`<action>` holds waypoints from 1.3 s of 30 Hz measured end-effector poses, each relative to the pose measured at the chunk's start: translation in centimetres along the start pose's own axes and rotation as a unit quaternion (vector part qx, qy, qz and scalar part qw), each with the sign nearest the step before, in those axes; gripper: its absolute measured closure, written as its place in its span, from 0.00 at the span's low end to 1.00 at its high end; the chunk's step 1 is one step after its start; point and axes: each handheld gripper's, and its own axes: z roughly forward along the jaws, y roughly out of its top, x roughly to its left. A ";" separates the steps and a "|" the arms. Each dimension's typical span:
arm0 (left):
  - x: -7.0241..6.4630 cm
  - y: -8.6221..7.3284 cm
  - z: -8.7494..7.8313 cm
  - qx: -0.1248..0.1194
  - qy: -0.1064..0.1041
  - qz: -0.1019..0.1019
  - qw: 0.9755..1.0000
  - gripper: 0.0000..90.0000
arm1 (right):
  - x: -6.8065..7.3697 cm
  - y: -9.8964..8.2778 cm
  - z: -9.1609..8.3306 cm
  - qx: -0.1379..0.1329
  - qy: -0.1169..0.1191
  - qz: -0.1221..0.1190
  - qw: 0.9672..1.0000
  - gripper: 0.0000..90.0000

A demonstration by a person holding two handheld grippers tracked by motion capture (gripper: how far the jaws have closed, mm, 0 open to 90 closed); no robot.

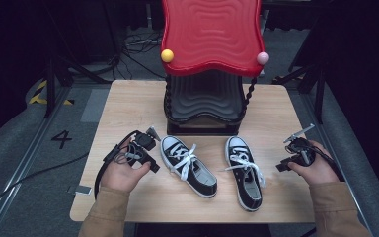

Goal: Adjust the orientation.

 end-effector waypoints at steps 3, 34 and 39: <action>-0.7 0.6 -0.2 -0.007 -0.005 0.010 1.000 0.58 | 0.0 -0.3 -0.2 -0.004 -0.002 0.001 1.000 0.71; -9.4 4.8 -0.5 -0.021 -0.084 0.167 0.982 0.64 | -0.5 -2.3 -0.2 -0.007 -0.006 0.029 1.000 0.66; -10.7 5.4 0.3 -0.016 -0.099 0.181 0.978 0.72 | -0.6 -2.4 0.0 -0.005 -0.007 0.032 0.999 0.66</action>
